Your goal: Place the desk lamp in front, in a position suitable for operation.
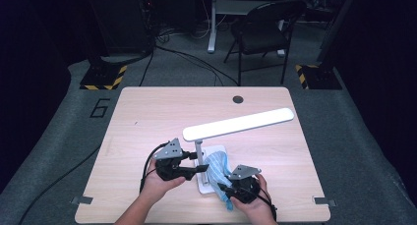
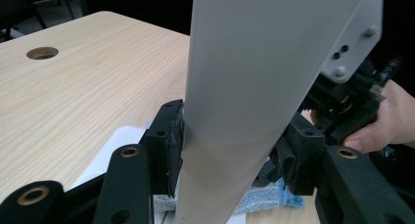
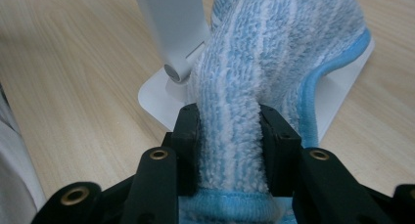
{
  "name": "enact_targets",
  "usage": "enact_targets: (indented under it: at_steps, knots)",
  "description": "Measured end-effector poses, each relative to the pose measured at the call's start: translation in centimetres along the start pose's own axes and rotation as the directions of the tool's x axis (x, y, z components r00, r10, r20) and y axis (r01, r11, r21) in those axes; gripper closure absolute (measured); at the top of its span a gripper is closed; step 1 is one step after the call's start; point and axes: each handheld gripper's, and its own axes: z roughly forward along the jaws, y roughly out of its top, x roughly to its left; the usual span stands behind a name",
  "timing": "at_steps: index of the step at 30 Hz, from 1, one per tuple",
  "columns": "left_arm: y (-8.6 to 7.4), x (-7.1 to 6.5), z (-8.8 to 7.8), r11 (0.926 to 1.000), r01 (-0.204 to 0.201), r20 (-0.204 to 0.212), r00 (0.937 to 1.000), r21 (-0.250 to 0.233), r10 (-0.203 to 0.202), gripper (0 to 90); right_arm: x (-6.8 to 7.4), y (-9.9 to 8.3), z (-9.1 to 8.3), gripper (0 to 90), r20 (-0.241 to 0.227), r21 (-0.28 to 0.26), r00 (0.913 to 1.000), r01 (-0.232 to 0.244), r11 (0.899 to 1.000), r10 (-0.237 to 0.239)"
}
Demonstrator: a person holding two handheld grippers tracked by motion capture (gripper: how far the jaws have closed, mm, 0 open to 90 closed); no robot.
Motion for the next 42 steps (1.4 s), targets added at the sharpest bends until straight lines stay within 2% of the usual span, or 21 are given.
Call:
enact_targets:
  at_steps: [2,4,6,7,11,13,14,17,18,19,20,21,27,29,30,32,35,36,42]
  knots:
    - [0.0,0.0,0.0,1.0,-0.005,0.0,1.0,0.001,0.005,50.3,0.0,0.0,0.2,64.4,-0.006,0.003,0.9998,-0.02,1.0,0.02]
    - [0.0,0.0,0.0,1.0,-0.003,0.0,1.0,-0.002,0.003,50.3,-0.1,0.0,0.3,64.6,0.0,0.004,1.0,-0.004,1.0,0.004]
    - [-0.1,0.0,0.0,1.0,-0.001,0.004,1.0,-0.002,0.001,50.2,0.0,-0.1,0.4,64.8,0.012,0.014,0.9999,-0.006,1.0,0.006]
    - [-0.1,0.0,0.0,1.0,-0.002,0.003,1.0,-0.002,0.002,50.3,0.0,-0.2,0.6,64.9,0.008,0.028,0.9996,-0.028,0.999,0.028]
    - [-0.1,-0.1,0.0,0.9999,-0.011,-0.01,0.9999,-0.002,0.011,50.4,0.0,-0.1,0.8,65.0,0.013,0.035,0.9995,-0.03,0.999,0.03]
    - [-0.2,-0.1,0.1,0.9999,-0.01,-0.012,0.9999,-0.003,0.01,50.5,0.1,-0.1,1.0,64.9,0.033,0.024,0.9991,-0.027,0.999,0.026]
    - [-0.2,-0.1,0.1,0.9999,-0.01,-0.013,0.9999,-0.003,0.01,50.5,0.0,0.0,1.0,64.9,0.027,0.045,0.9996,-0.011,0.999,0.01]
    - [-0.2,-0.1,0.1,1.0,-0.008,-0.008,0.9999,-0.003,0.008,50.5,0.3,0.3,1.2,64.8,0.047,0.066,0.9988,-0.012,0.998,0.009]
    - [-0.2,-0.1,0.1,1.0,-0.004,-0.003,1.0,-0.004,0.004,50.4,0.1,0.5,1.4,64.7,0.049,0.073,0.9983,0.027,0.997,-0.031]
    - [-0.2,-0.1,0.1,1.0,-0.006,-0.003,1.0,-0.004,0.006,50.4,0.3,0.7,1.5,64.7,0.048,0.092,0.9988,-0.015,0.996,0.01]
    - [-0.2,-0.1,0.1,1.0,-0.005,-0.002,1.0,-0.004,0.005,50.4,0.1,0.7,1.6,64.5,0.043,0.084,0.999,0.004,0.996,-0.008]
    - [-0.2,-0.1,0.1,1.0,-0.007,-0.001,1.0,-0.002,0.007,50.4,0.0,0.8,1.6,64.4,0.036,0.103,0.9993,-0.002,0.995,-0.002]
    - [-0.2,-0.1,0.2,1.0,-0.007,-0.009,0.9999,-0.003,0.007,50.5,-0.4,1.3,2.1,64.2,0.04,0.112,0.9991,0.006,0.994,-0.01]
    - [-0.2,-0.1,0.2,1.0,-0.007,-0.008,0.9999,-0.001,0.007,50.5,-0.4,1.4,2.3,64.2,0.053,0.104,0.9986,-0.001,0.995,-0.004]
    - [-0.2,-0.1,0.2,1.0,-0.008,-0.009,0.9999,-0.002,0.008,50.5,-0.2,1.5,2.3,64.2,0.057,0.115,0.9982,-0.026,0.993,0.019]
    - [-0.2,-0.1,0.2,1.0,-0.007,-0.01,0.9999,-0.002,0.007,50.5,-0.4,1.7,2.5,64.2,0.064,0.114,0.9979,-0.019,0.993,0.012]
    - [-0.2,-0.2,0.2,1.0,-0.006,-0.011,0.9999,-0.003,0.006,50.6,-0.5,1.8,2.9,64.3,0.075,0.097,0.9966,-0.043,0.994,0.035]
    - [-0.2,-0.2,0.2,1.0,-0.005,-0.011,0.9999,-0.004,0.005,50.6,-0.8,2.0,3.0,64.3,0.072,0.098,0.9973,-0.021,0.995,0.014]
    - [-0.2,-0.2,0.2,1.0,-0.008,-0.012,0.9999,-0.005,0.008,50.6,-1.5,2.6,4.0,64.6,0.111,0.072,0.9935,-0.031,0.997,0.022]
